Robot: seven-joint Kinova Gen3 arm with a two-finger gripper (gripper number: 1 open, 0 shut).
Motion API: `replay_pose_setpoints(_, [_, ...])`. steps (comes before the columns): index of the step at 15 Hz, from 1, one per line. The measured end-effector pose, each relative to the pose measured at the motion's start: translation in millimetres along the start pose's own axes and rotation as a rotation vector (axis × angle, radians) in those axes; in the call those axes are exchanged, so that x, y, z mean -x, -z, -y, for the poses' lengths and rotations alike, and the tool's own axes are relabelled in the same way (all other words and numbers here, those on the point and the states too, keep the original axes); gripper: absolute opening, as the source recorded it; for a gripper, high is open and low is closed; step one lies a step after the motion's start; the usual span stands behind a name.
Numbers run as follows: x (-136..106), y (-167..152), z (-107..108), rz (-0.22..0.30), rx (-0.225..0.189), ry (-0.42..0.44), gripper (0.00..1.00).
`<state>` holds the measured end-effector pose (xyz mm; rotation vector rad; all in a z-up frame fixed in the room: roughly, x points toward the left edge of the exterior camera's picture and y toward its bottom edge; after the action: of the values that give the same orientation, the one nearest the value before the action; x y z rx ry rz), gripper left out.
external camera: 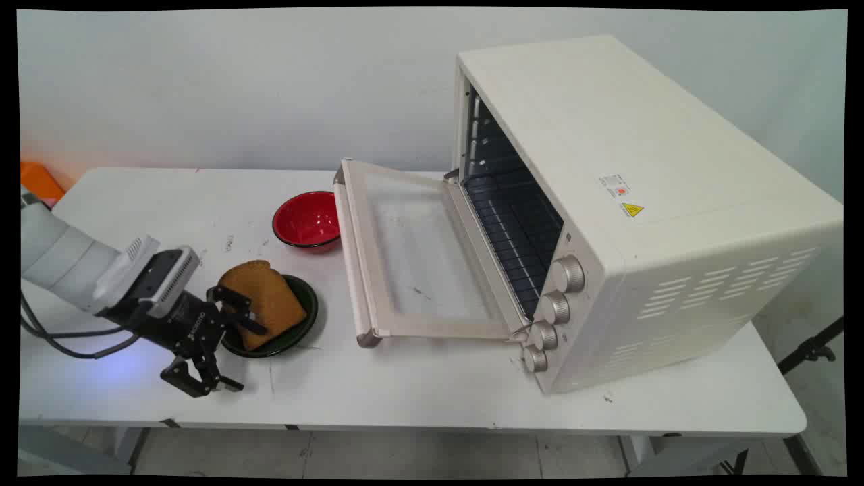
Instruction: Close the oven
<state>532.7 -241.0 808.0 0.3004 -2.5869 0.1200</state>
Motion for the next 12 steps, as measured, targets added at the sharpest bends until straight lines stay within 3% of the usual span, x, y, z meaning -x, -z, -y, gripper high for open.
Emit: replay_pose_setpoints(12, [-33, 26, 21, -0.026, -0.033, 0.222, 1.00])
